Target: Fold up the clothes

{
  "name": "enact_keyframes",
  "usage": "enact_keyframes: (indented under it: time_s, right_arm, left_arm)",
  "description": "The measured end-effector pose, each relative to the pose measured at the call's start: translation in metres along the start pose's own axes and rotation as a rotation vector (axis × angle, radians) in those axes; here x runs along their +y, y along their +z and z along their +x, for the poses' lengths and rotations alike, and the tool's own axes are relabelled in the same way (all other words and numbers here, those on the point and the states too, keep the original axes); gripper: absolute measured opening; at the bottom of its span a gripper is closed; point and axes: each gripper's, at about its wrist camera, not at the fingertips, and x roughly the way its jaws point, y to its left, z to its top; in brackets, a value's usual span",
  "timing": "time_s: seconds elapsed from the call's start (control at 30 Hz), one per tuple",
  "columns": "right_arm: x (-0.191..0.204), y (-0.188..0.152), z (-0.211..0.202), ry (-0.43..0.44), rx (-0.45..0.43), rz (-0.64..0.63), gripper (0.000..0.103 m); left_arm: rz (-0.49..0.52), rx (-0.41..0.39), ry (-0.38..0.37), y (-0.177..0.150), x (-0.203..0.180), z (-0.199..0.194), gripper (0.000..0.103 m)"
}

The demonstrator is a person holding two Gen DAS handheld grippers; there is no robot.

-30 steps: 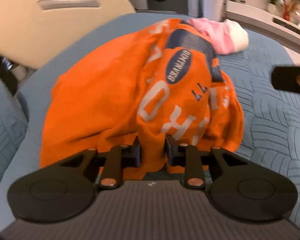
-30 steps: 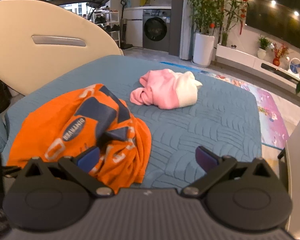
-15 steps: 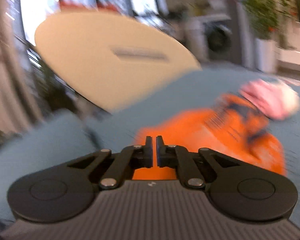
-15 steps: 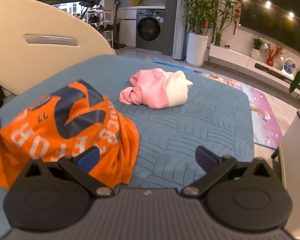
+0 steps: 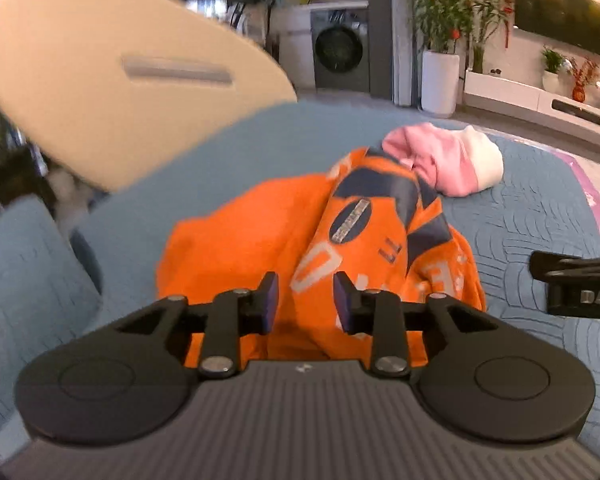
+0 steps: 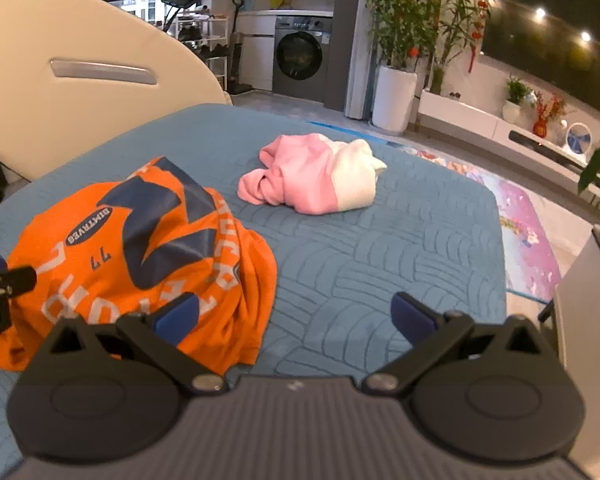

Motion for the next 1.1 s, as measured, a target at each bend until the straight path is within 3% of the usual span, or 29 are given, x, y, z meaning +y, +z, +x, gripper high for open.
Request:
enact_keyframes:
  time_s: [0.03,0.13,0.2,0.33,0.43,0.6,0.73,0.87,0.93,1.0,1.1]
  right_arm:
    - [-0.002,0.000,0.000,0.002,0.001,0.009,0.103]
    - [-0.006,0.001,0.004,0.023,0.010,0.036,0.103]
    - [-0.006,0.000,0.006,0.030,0.019,0.035,0.103]
    - [-0.004,-0.002,0.007,0.030,0.024,0.030,0.103]
    - [-0.004,-0.002,0.009,0.036,0.029,0.033,0.103]
    - [0.000,-0.004,0.011,0.036,0.035,0.021,0.103]
    - [0.000,-0.004,0.012,0.034,0.039,0.019,0.103]
    - [-0.001,-0.004,0.013,0.037,0.041,0.026,0.103]
    - [-0.001,-0.004,0.012,0.040,0.042,0.030,0.103]
    - [0.001,-0.005,0.012,0.041,0.042,0.025,0.103]
    - [0.003,-0.005,0.012,0.042,0.041,0.016,0.103]
  left_arm:
    - [-0.026,0.019,-0.038,0.001,0.007,0.001,0.045]
    - [-0.030,0.048,-0.088,0.001,0.016,0.006,0.047]
    - [0.043,0.037,-0.019,-0.005,0.005,0.010,0.049]
    - [0.192,0.002,0.137,-0.011,-0.020,0.013,0.073]
    - [0.228,-0.013,0.104,-0.014,-0.023,0.012,0.074]
    - [0.171,0.032,-0.002,-0.016,-0.016,0.023,0.075]
    - [0.087,0.060,-0.024,-0.013,-0.007,0.026,0.075]
    - [0.081,0.077,0.010,-0.011,-0.004,0.027,0.075]
    - [0.080,0.115,0.037,-0.008,-0.003,0.030,0.082]
    - [0.048,0.140,0.068,-0.005,0.003,0.034,0.082]
    - [0.019,0.150,0.062,-0.004,0.010,0.033,0.082]
